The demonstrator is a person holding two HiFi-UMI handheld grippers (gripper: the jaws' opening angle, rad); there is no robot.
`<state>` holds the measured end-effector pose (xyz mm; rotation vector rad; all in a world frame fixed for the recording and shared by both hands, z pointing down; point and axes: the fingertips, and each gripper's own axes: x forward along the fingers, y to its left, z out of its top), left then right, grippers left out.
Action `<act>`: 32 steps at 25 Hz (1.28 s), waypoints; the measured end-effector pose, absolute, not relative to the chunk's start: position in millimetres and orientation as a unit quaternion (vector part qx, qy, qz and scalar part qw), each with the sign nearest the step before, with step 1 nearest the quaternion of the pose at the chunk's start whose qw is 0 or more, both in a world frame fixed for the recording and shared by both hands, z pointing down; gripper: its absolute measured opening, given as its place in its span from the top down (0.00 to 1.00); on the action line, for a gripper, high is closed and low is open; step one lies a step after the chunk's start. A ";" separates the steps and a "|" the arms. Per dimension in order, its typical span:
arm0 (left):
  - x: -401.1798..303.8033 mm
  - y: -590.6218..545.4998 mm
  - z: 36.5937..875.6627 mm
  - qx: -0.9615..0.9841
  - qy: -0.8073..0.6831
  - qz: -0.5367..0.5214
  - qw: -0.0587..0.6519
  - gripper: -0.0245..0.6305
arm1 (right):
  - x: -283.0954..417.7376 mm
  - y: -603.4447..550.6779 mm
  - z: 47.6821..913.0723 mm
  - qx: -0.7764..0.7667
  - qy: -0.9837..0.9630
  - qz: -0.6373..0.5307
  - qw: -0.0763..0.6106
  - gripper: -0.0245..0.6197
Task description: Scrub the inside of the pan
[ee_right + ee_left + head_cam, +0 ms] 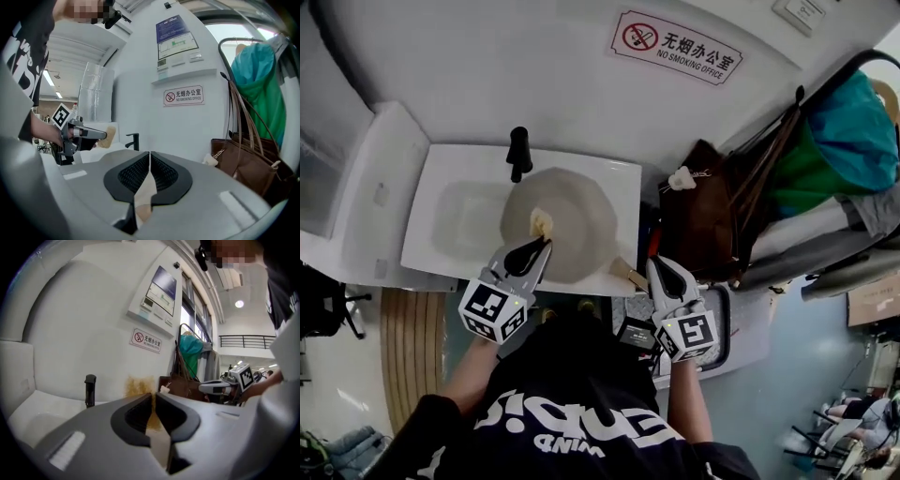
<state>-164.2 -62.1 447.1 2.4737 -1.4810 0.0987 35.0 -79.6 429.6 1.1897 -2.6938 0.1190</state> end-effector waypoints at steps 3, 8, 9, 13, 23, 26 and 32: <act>-163.2 -72.6 453.6 0.851 -0.507 0.042 0.134 0.93 | 37.9 -88.8 438.3 0.393 -0.911 0.045 0.116 0.94; -157.7 -84.5 463.5 0.853 -0.501 0.061 0.136 0.93 | 32.9 -95.4 464.9 0.344 -0.919 0.054 0.185 0.59; -156.6 -86.2 466.1 0.853 -0.499 0.065 0.137 0.93 | 30.5 -94.7 471.4 0.332 -0.919 0.051 0.206 0.55; -154.5 -92.6 472.7 0.854 -0.496 0.073 0.141 0.93 | 25.2 -95.1 482.3 0.308 -0.921 0.060 0.230 0.55; -146.3 -100.5 484.8 0.856 -0.489 0.078 0.149 0.93 | 18.8 -83.6 532.9 0.237 -0.912 0.051 0.331 0.56; -139.6 -103.9 488.2 0.858 -0.484 0.080 0.150 0.93 | 19.6 -76.0 564.7 0.205 -0.902 0.048 0.377 0.56; -122.8 -107.9 492.0 0.863 -0.473 0.084 0.153 0.93 | 27.5 -69.3 622.7 0.174 -0.879 0.069 0.438 0.56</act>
